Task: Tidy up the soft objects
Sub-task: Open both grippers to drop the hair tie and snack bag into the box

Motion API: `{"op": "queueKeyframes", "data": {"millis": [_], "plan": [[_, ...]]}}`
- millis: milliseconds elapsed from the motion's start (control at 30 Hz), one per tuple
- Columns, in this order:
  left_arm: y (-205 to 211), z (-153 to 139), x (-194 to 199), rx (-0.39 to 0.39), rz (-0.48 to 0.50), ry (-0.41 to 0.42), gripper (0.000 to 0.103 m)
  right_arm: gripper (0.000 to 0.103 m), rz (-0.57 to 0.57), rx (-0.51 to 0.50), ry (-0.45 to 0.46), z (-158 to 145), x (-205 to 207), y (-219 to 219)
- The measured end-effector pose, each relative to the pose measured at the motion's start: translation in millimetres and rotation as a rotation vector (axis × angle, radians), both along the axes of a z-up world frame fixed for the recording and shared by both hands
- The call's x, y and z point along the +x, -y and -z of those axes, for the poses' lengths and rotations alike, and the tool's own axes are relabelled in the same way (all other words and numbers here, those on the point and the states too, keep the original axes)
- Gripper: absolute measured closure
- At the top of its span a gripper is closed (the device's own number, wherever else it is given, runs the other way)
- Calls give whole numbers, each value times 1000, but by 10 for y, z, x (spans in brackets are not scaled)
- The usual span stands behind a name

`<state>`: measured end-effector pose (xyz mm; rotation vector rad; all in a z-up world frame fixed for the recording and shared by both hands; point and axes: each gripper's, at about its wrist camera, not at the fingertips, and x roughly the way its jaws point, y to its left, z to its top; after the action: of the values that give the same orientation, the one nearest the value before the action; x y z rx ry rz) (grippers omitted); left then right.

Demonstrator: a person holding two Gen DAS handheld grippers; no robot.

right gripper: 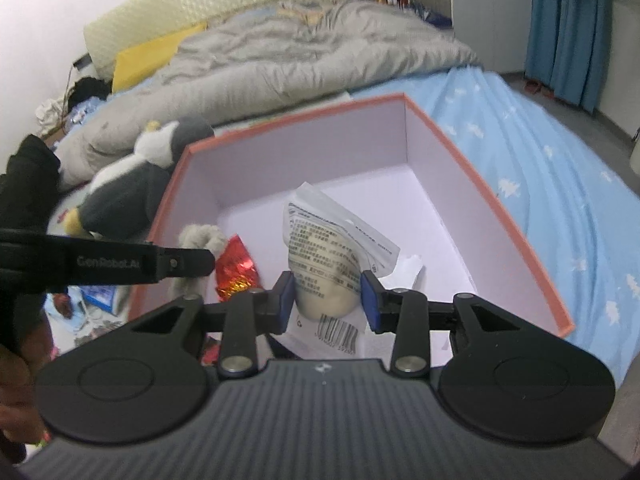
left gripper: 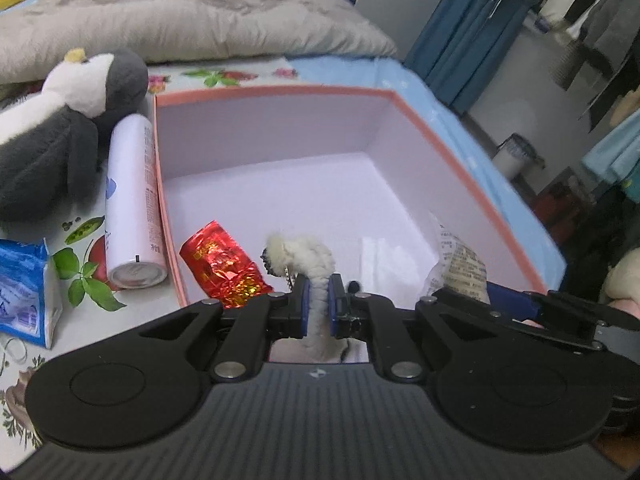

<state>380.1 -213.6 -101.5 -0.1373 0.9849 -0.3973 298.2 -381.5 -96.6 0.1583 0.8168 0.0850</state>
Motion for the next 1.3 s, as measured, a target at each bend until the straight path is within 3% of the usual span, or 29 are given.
{"op": "queueKeyframes", "data": {"millis": [33, 100, 167, 200, 367, 567, 933, 1300], "plan": [[-10, 50, 52, 1, -6, -9, 91, 61, -2, -1, -9, 39, 36, 7], [-23, 122, 119, 13, -28, -26, 79, 54, -4, 4, -33, 117, 115, 18], [-38, 171, 129, 22, -32, -33, 58, 51, -2, 5, -59, 180, 159, 21], [-46, 177, 122, 28, -34, -28, 57, 45, 4, 6, -68, 203, 168, 25], [-92, 70, 6, 29, -40, -3, 57, 42, 7, 20, -66, 177, 85, 12], [-160, -264, -312, 19, -39, 66, 57, 42, -2, 40, -8, -88, -151, -6], [-542, -863, -1149, -46, -82, 161, 57, 42, -23, 54, 117, -626, -788, -197], [-785, -1196, -2003, -53, -83, 256, 57, 42, -54, 52, 185, -899, -1421, -379]]}}
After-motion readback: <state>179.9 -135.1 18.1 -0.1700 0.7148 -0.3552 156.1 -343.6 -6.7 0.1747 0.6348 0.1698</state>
